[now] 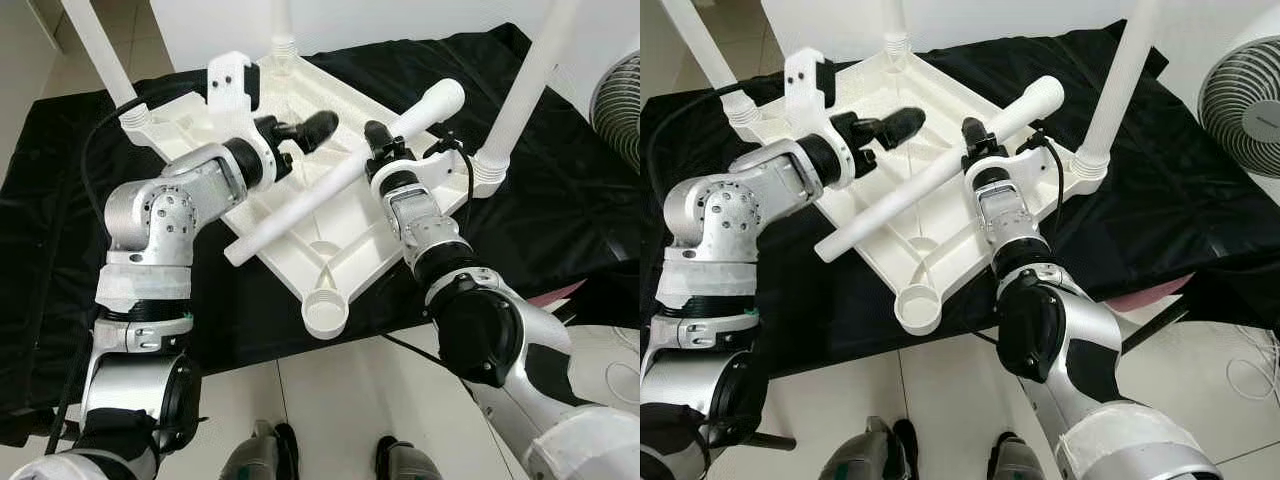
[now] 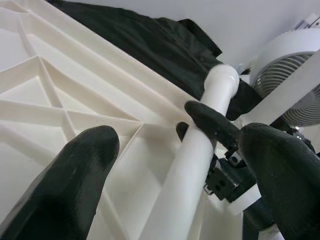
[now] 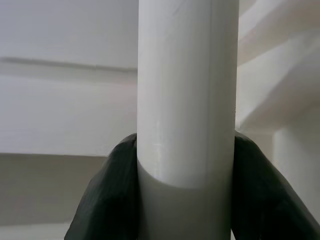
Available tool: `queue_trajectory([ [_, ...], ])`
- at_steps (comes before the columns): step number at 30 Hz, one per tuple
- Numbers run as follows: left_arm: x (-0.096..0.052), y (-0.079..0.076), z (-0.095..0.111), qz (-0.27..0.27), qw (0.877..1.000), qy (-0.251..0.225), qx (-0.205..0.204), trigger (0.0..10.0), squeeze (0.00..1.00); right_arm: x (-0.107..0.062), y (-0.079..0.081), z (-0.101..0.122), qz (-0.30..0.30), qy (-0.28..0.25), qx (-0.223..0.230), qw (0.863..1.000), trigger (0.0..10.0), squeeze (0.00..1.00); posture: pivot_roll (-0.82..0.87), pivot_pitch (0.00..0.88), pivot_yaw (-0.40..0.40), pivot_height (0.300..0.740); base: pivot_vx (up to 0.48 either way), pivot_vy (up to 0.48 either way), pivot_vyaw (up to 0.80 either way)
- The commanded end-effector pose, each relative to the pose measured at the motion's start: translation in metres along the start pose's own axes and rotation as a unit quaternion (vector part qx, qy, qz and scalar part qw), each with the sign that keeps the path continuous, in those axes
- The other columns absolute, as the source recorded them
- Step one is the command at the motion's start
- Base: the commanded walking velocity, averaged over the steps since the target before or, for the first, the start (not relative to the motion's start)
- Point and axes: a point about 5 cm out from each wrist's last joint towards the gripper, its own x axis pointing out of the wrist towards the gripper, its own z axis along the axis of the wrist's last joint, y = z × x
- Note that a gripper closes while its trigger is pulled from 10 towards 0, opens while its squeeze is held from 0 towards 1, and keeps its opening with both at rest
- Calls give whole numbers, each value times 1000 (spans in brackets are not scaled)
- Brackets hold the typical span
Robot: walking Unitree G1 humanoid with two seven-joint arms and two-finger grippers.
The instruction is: Building children table
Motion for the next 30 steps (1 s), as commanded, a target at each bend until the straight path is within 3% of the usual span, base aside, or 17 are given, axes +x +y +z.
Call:
queue_trajectory([
  [1, -1, 0, -4, -11, 1000, 12, 8, 10000, 0, -4, -13, -5, -37, 6, 18, 999, 10000, 0, -73, 163, 88, 740, 0, 0, 0],
  [6, 0, -1, -3, -15, 1000, 13, 4, 10000, 0, -7, -24, -6, -78, 10, 19, 997, 10000, 0, -77, 166, 91, 740, 0, 0, 0],
  [7, 0, -1, -3, -15, 1000, 13, 4, 10000, 0, -8, -26, -6, -87, 13, 17, 996, 10000, 94, -77, 166, 91, 740, 0, 0, 0],
  [10, 1, -2, -2, -15, 1000, 13, 3, 10000, 0, -8, -27, -7, -93, 14, 11, 995, 10000, 94, -77, 166, 91, 740, 0, 0, 0],
  [11, 1, -1, -2, -15, 1000, 13, 4, 10000, 0, -8, -27, -8, -94, 17, 11, 995, 10000, 961, -77, 166, 91, 740, 0, 0, 0],
  [12, 0, -1, -2, -15, 1000, 14, 5, 10000, 0, -8, -26, -8, -97, 18, 11, 995, 10000, 1000, -78, 173, 94, 740, 0, 0, 0],
  [26, -1, 1, 0, -10, 1000, 11, 5, 10000, 0, -8, -27, -3, -119, 9, 12, 993, 10000, 1000, -78, 184, 93, 740, 0, 0, 0],
  [30, -1, 2, 2, -9, 1000, 10, 7, 10000, 0, -6, -21, -2, -116, 16, -17, 993, 10000, 1000, -81, 186, 93, 740, 0, 0, 0],
])
